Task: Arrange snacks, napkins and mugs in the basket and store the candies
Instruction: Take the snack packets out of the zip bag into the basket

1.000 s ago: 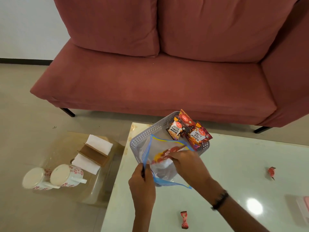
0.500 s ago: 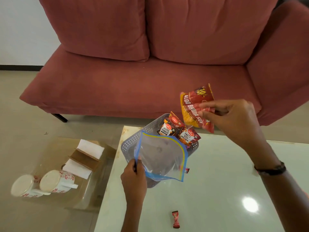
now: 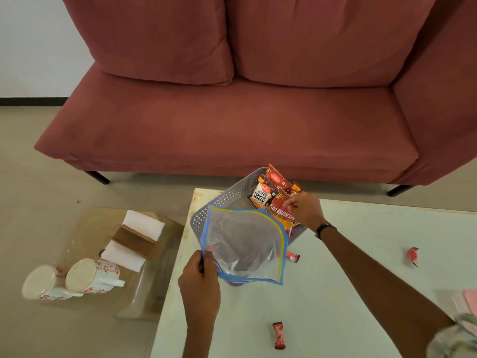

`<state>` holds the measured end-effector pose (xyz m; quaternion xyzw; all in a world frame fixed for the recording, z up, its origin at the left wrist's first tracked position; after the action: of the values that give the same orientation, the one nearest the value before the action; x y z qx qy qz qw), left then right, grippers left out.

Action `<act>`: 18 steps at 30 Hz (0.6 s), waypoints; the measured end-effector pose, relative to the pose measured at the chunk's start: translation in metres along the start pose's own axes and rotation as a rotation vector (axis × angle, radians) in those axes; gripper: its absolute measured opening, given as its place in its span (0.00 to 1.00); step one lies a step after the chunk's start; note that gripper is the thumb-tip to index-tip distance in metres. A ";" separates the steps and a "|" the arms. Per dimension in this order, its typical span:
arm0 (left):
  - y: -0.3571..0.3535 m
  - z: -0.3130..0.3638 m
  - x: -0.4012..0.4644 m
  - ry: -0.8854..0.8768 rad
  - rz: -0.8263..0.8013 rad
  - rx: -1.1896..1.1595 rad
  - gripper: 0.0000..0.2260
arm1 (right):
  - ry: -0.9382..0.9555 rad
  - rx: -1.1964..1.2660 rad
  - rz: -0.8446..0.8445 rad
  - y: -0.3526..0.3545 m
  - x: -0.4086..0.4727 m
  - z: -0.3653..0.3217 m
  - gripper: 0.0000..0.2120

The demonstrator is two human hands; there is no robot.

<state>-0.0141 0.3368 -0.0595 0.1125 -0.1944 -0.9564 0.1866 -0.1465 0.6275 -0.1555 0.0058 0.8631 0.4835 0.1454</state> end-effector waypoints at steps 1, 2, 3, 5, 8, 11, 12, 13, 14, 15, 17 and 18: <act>0.000 -0.001 0.001 -0.003 0.000 0.002 0.16 | 0.011 0.003 -0.028 -0.010 0.005 0.005 0.12; 0.000 -0.002 0.001 -0.005 -0.001 0.002 0.16 | 0.021 0.001 -0.059 -0.019 0.008 0.008 0.12; -0.001 -0.002 0.001 -0.005 -0.001 0.002 0.16 | 0.032 -0.002 -0.085 -0.028 0.011 0.013 0.12; -0.002 -0.004 0.002 -0.005 -0.001 -0.001 0.16 | 0.027 -0.012 -0.120 -0.040 0.017 0.023 0.13; -0.005 -0.006 0.002 -0.004 0.001 -0.005 0.16 | 0.016 -0.028 -0.124 -0.049 0.019 0.035 0.14; -0.008 -0.006 0.003 0.004 0.002 -0.006 0.16 | 0.001 -0.027 -0.084 -0.044 0.013 0.039 0.16; -0.009 -0.006 0.003 0.015 0.003 -0.010 0.17 | -0.012 -0.027 -0.071 -0.040 0.009 0.041 0.18; -0.010 -0.005 0.002 0.027 0.002 -0.019 0.17 | -0.025 -0.013 -0.057 -0.037 0.005 0.043 0.19; -0.011 -0.004 0.002 0.039 0.002 -0.032 0.17 | -0.024 -0.003 -0.035 -0.032 -0.003 0.043 0.19; -0.012 -0.003 0.000 0.051 0.004 -0.048 0.17 | -0.004 0.002 -0.006 -0.027 -0.012 0.041 0.18; -0.015 0.000 -0.002 0.081 0.006 -0.082 0.17 | 0.076 0.046 0.064 -0.015 -0.040 0.030 0.17; -0.016 0.001 -0.004 0.099 0.008 -0.102 0.18 | 0.101 0.091 0.083 -0.008 -0.057 0.025 0.17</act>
<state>-0.0159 0.3529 -0.0643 0.1493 -0.1365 -0.9576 0.2051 -0.0848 0.6351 -0.1609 0.0238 0.8894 0.4492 0.0809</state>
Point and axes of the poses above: each hand's wrist, its own x-axis towards the middle knuckle, its own y-axis out of the back of the hand, z = x × y, the point moved 8 cm from there along x, towards the middle knuckle, and after that the axes turned 4 degrees about -x, right-handed, at the moved point
